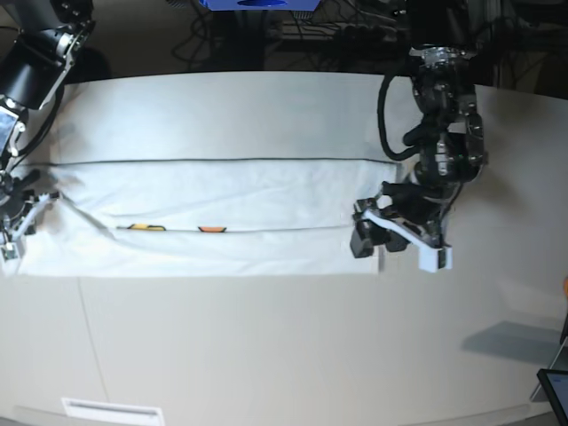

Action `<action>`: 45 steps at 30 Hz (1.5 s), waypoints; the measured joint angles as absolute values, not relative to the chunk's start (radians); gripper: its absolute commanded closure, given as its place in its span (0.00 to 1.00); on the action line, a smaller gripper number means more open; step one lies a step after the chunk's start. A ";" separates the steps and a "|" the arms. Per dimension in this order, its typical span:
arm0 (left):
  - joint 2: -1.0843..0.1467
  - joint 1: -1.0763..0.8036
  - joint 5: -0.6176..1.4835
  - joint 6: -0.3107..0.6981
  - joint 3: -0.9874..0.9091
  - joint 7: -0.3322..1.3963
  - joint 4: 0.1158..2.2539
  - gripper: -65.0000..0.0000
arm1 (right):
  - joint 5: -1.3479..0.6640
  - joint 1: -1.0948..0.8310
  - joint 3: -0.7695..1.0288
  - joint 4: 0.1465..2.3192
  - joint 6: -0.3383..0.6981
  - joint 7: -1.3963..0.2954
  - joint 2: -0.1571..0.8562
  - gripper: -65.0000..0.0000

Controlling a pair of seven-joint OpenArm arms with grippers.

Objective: Fold the T-shirt properly
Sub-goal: 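Release and move the left gripper to the shirt's end, then grasp the shirt's end with the left gripper and pull it inward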

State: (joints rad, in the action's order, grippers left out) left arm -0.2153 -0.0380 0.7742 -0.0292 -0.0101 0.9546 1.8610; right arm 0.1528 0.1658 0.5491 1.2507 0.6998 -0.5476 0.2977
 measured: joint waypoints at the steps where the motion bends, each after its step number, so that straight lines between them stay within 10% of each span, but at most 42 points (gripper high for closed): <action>1: -0.233 -0.049 0.812 -0.033 -0.039 0.950 1.861 0.39 | 0.150 0.160 0.547 1.266 0.701 -0.547 0.298 0.91; 10: -0.406 -0.089 1.121 -0.025 -0.090 0.952 1.836 0.38 | 0.145 0.141 0.547 1.411 0.703 -0.553 0.271 0.43; 22: -0.422 -0.027 1.332 0.200 -0.233 1.066 1.426 0.38 | 0.141 0.059 0.546 1.538 0.708 -0.566 0.262 0.43; 45: -0.300 0.131 1.163 0.210 -0.139 1.129 1.231 0.39 | 0.152 0.025 0.555 1.542 0.707 -0.570 0.265 0.43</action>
State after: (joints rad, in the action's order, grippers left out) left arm -0.2996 0.1314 1.1633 0.2100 -0.1390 1.1290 1.2308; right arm 0.1520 0.0250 0.5549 1.5425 0.7067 -0.5697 0.2649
